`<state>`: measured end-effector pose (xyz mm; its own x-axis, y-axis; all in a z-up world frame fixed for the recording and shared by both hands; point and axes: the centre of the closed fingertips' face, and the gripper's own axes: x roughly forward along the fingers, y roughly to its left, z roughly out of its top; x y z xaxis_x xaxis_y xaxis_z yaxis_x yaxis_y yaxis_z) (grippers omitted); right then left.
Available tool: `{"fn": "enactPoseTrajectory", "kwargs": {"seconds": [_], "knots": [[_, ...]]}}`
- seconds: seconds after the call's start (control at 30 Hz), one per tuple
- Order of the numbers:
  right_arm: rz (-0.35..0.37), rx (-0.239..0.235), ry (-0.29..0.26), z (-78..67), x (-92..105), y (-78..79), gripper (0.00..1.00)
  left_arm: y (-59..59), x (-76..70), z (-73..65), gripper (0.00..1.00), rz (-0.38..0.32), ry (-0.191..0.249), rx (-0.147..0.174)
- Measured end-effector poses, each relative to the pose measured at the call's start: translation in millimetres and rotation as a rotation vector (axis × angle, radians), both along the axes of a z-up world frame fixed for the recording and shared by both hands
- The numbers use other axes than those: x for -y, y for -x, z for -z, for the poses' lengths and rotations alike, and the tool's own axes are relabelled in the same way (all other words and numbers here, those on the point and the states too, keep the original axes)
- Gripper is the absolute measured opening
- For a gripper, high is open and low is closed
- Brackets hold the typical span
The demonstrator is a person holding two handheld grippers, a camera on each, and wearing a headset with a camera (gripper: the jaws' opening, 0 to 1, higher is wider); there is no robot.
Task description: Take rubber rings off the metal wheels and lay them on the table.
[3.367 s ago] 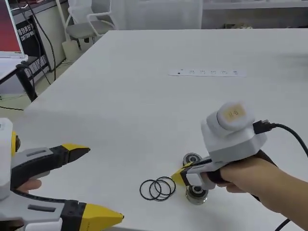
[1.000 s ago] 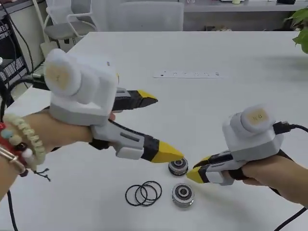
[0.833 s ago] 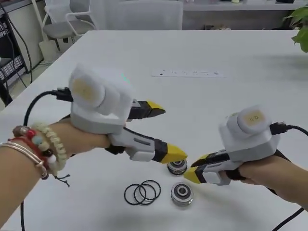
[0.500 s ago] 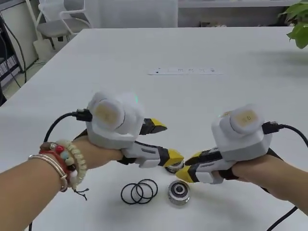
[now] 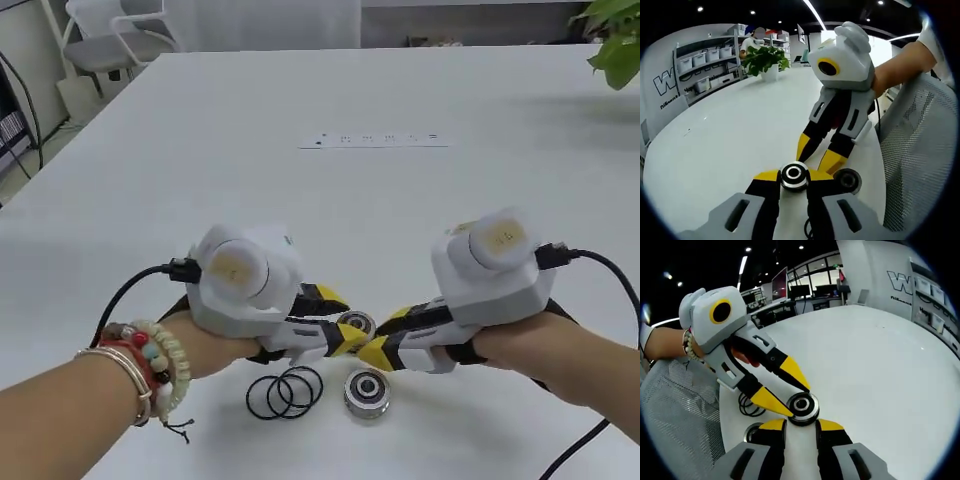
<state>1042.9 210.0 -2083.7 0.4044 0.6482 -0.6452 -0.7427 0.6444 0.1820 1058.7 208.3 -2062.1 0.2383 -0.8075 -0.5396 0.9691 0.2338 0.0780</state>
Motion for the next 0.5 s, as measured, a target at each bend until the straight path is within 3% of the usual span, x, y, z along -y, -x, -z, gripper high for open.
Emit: {"fn": "enactPoseTrajectory", "kwargs": {"seconds": [0.13,0.27,0.37,0.5], "knots": [[0.0,0.002,0.0,0.1,-0.1,-0.4,0.21,0.6,0.8,0.8,0.11,-0.008,0.001,-0.017],[0.003,0.002,-0.002,0.0,-0.3,-0.8,0.21,-1.8,-0.1,2.0,0.1,-0.046,0.018,-0.063],[0.009,0.008,-0.002,0.1,-0.7,-2.3,0.21,-0.7,-2.3,3.1,0.08,-0.025,0.005,-0.05],[0.0,0.021,0.011,0.7,0.1,-3.5,0.19,-0.3,-1.8,3.4,0.08,-0.029,0.003,-0.055]]}}
